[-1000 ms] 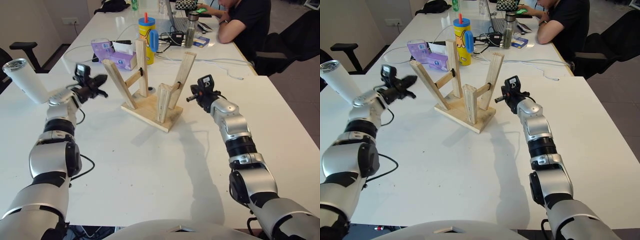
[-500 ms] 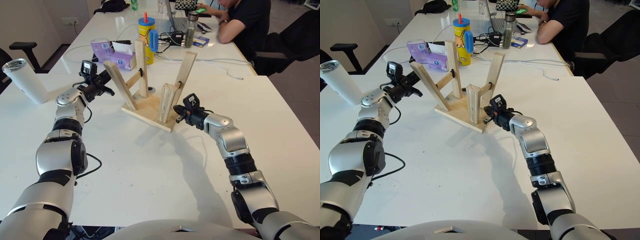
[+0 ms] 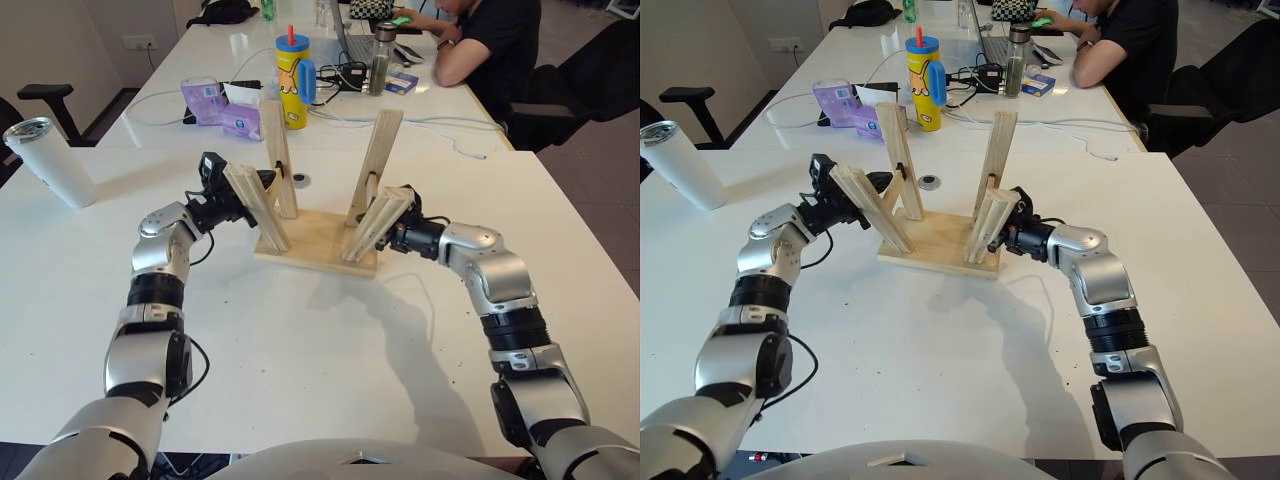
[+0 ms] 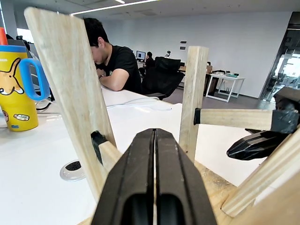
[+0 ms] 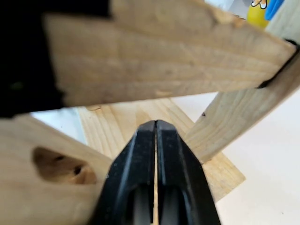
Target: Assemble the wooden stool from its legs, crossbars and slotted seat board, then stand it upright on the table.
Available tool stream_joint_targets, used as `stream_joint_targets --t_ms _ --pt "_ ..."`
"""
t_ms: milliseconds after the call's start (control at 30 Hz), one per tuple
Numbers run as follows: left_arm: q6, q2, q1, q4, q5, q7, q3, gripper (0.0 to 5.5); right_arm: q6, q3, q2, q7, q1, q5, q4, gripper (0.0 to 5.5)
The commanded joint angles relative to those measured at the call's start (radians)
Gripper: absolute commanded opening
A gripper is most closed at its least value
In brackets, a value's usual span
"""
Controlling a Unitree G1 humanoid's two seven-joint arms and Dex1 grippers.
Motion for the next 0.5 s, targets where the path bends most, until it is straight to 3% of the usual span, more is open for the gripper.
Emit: stream_joint_targets --t_ms 33,267,500 --pt "0.252 -0.069 0.225 -0.623 -0.196 0.146 -0.04 0.02 0.063 0.02 -0.118 0.177 0.076 0.086 -0.125 0.0" --pt "0.39 -0.049 0.393 -0.922 -0.272 0.24 -0.102 0.02 0.086 0.003 -0.211 0.247 0.157 0.111 -0.184 0.0" --pt "0.373 -0.014 0.436 -0.878 -0.229 0.344 -0.044 0.02 0.048 -0.027 -0.239 0.195 0.157 0.087 -0.141 0.0"
